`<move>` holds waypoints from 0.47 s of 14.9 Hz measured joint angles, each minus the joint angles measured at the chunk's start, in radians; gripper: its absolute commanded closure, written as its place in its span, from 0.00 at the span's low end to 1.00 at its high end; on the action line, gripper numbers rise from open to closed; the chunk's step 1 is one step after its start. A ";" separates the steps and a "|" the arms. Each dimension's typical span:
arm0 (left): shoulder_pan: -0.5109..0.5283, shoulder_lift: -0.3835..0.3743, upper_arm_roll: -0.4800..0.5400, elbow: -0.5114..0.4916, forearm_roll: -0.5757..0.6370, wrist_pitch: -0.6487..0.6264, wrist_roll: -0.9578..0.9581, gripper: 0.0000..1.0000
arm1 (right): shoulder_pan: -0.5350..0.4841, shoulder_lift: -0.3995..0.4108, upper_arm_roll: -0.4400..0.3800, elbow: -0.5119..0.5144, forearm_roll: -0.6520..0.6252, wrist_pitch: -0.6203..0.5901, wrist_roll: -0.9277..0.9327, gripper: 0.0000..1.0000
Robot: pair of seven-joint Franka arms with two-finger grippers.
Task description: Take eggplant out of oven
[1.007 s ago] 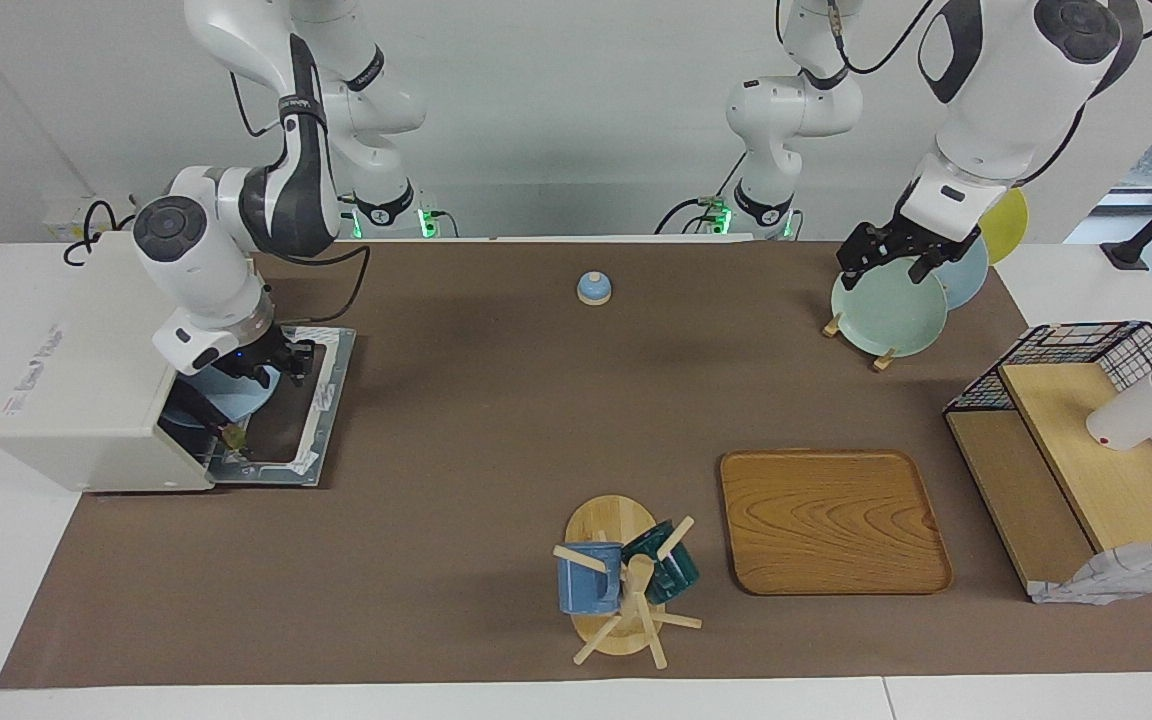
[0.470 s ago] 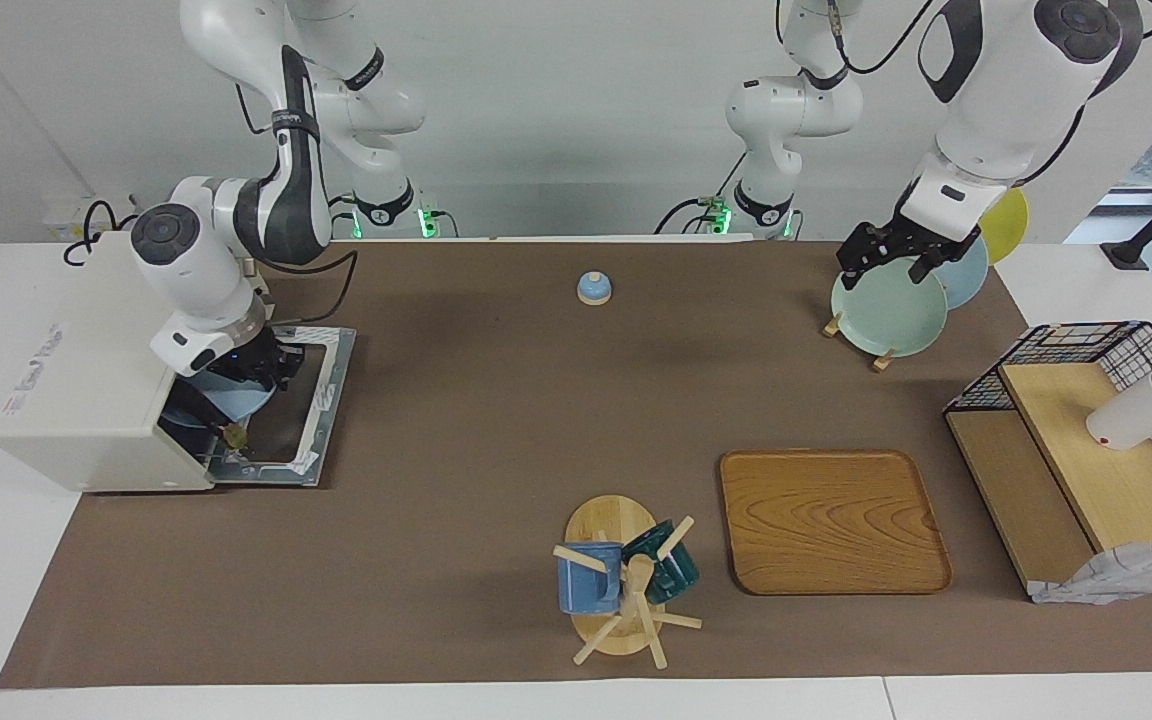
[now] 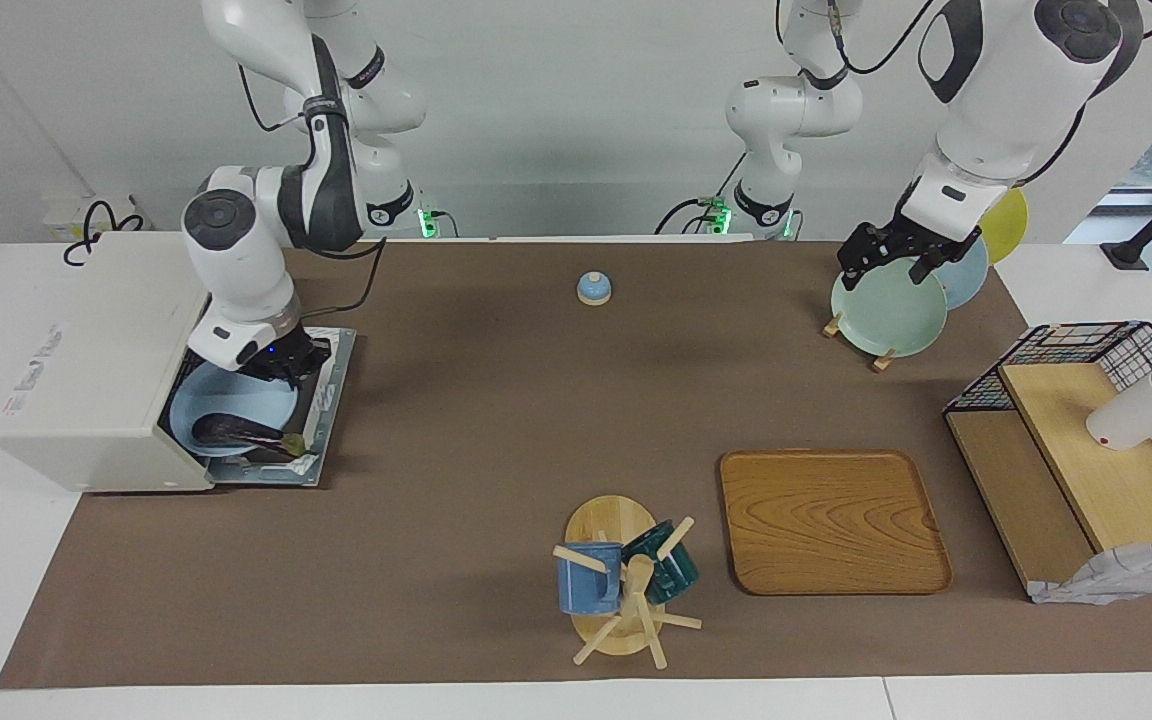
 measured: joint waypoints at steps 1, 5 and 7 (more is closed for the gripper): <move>0.000 0.000 0.000 0.000 0.000 0.001 0.000 0.00 | 0.045 0.000 0.002 0.009 -0.013 -0.017 0.051 1.00; 0.002 0.000 0.003 0.000 0.000 0.039 -0.001 0.00 | 0.213 0.002 0.005 0.057 -0.019 -0.053 0.202 1.00; 0.014 0.000 0.005 0.000 0.000 0.056 -0.001 0.00 | 0.308 0.003 0.007 0.065 -0.019 -0.054 0.292 1.00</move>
